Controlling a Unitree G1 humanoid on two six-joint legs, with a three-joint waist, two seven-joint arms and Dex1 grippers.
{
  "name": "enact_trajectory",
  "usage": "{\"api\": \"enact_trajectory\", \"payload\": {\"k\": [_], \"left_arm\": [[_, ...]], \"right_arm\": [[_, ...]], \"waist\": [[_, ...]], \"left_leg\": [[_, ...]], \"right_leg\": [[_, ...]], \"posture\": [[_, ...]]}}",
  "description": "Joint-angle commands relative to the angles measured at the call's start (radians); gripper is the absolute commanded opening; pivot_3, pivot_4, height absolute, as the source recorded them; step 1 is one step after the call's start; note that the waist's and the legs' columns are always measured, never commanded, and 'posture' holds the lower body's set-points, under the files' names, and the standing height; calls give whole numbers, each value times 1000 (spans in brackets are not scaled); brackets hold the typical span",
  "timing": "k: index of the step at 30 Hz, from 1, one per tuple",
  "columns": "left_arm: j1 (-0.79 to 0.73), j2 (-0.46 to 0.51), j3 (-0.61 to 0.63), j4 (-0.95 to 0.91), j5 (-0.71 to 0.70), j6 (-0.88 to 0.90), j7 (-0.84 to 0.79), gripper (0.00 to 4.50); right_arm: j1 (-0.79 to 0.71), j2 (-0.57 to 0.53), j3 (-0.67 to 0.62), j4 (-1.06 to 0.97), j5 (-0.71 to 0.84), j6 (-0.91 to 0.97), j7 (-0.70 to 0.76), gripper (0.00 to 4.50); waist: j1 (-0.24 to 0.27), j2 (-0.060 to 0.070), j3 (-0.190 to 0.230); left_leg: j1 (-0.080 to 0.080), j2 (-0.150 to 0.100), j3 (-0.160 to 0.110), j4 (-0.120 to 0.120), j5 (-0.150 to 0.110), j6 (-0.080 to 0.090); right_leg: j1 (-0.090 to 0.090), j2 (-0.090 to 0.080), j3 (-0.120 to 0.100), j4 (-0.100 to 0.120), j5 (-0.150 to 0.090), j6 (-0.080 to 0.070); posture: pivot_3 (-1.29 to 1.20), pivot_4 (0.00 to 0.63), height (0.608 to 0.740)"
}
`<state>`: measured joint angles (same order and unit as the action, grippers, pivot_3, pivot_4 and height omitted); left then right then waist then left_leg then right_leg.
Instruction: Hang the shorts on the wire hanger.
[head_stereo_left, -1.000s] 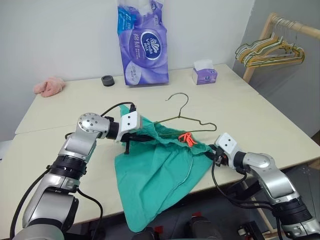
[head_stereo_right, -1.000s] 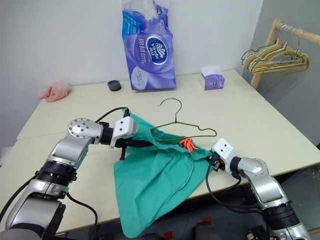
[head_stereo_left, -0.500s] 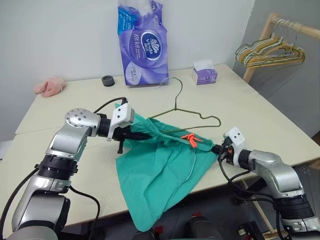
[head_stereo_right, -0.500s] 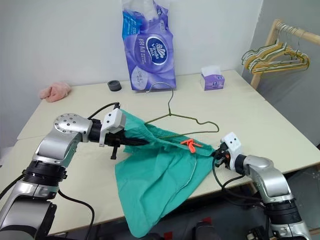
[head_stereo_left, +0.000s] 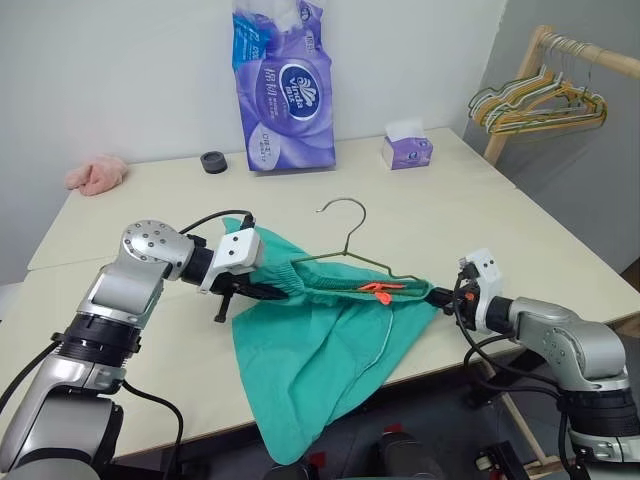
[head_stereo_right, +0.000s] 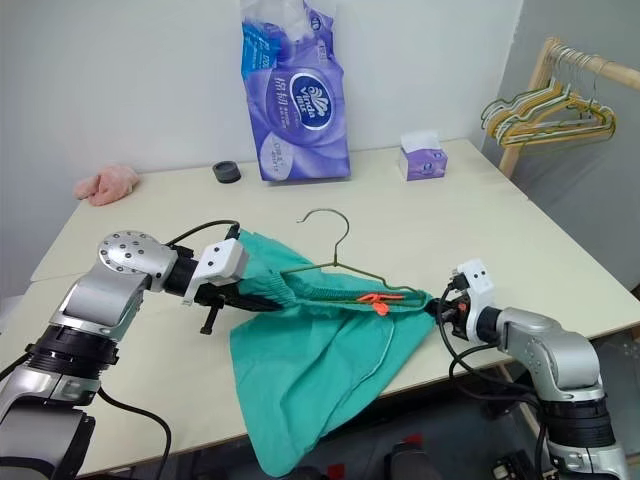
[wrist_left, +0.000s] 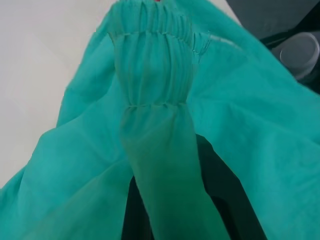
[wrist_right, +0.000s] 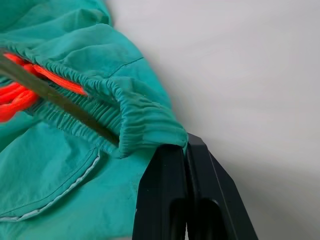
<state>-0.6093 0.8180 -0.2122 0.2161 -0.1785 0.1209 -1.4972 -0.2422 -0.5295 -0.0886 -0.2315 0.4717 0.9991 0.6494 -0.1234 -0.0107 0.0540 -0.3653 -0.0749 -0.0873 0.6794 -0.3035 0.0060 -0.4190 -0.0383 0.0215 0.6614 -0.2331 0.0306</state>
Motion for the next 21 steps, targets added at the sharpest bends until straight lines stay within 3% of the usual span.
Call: {"api": "enact_trajectory", "payload": {"k": [1, 6, 14, 21], "left_arm": [[-41, 3, -4, 70, 74, -96, 46, 10], [-64, -29, -3, 140, 109, -167, 91, 10], [-28, -36, -20, 105, 114, -168, 75, 10], [1, -57, -30, 41, 116, -136, 96, 10]], "right_arm": [[0, -26, -51, -70, 36, 22, -12, 0], [13, -54, -47, -132, 70, 43, -3, 0], [-28, -109, -25, -197, 95, 64, -2, 0], [-231, -199, 107, -165, 67, 47, 68, 0]], "waist": [[1, 0, 0], [1, 0, 0], [-2, 0, 0], [-15, 0, 0]], "left_leg": [[0, 0, 0, 0, 0, 0], [0, 0, 0, 0, 0, 0], [0, 0, 0, 0, 0, 1], [-1, 0, -1, 0, 0, 1]], "right_leg": [[0, 0, 0, 0, 0, 0], [0, 0, 0, 0, 0, 0], [0, 0, 0, 0, 0, 0], [0, 0, -1, -1, 0, 1]], "posture": [[-210, 28, 740], [-219, 30, 740], [-223, 29, 740], [-228, 22, 740]]}}
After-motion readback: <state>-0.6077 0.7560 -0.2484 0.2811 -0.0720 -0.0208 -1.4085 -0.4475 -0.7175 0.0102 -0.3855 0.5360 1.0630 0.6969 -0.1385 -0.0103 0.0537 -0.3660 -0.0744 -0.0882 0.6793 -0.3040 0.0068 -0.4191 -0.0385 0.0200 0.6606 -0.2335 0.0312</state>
